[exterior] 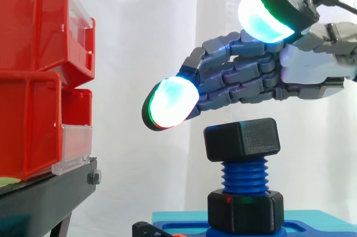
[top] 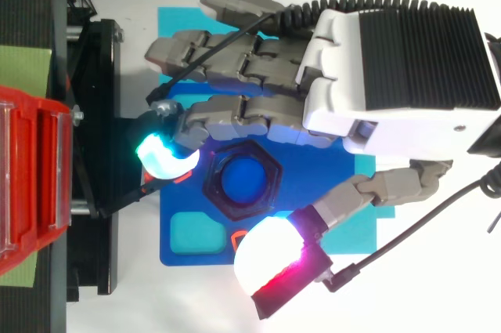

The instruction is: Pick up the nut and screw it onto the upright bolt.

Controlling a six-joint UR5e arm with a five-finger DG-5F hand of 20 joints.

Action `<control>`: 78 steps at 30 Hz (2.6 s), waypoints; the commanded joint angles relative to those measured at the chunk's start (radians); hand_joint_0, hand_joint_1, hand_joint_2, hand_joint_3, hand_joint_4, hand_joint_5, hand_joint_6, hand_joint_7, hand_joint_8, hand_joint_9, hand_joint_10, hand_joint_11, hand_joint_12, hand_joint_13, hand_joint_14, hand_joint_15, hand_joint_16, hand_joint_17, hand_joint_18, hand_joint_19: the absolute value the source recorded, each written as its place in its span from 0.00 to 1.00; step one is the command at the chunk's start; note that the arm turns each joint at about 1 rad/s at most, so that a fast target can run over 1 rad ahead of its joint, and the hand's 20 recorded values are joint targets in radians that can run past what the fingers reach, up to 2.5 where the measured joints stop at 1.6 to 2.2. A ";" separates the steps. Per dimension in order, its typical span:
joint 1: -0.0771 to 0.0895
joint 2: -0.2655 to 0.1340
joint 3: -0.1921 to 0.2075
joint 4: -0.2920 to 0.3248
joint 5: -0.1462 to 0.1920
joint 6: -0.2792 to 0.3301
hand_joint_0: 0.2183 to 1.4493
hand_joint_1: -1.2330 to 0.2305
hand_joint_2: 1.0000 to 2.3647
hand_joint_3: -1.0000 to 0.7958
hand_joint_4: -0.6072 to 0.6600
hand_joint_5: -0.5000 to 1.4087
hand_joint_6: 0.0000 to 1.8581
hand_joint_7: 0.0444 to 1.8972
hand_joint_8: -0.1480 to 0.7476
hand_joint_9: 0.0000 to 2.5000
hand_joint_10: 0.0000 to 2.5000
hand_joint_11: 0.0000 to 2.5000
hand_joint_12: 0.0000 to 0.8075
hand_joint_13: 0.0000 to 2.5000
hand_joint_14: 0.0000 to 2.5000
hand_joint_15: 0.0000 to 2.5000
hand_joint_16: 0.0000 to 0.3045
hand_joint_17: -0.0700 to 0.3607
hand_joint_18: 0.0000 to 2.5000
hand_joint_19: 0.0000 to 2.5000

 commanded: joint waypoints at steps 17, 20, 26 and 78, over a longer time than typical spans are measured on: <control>0.011 -0.002 0.000 -0.053 0.000 0.005 0.18 0.70 0.00 0.28 0.56 0.14 0.27 0.33 0.39 0.02 0.00 0.00 0.37 0.00 0.00 0.00 0.12 0.36 0.00 0.00; 0.011 -0.002 0.000 -0.055 -0.002 0.005 0.18 0.70 0.00 0.28 0.57 0.14 0.27 0.34 0.40 0.03 0.00 0.00 0.37 0.00 0.00 0.00 0.12 0.36 0.00 0.00; 0.000 -0.002 0.000 -0.059 -0.005 0.004 0.19 0.67 0.00 0.28 0.62 0.15 0.27 0.31 0.41 0.05 0.00 0.00 0.33 0.02 0.00 0.00 0.11 0.33 0.00 0.00; -0.058 -0.002 0.043 -0.085 -0.052 -0.036 0.20 0.64 0.00 0.28 0.61 0.17 0.27 0.34 0.39 0.10 0.00 0.00 0.34 0.05 0.00 0.00 0.10 0.33 0.00 0.00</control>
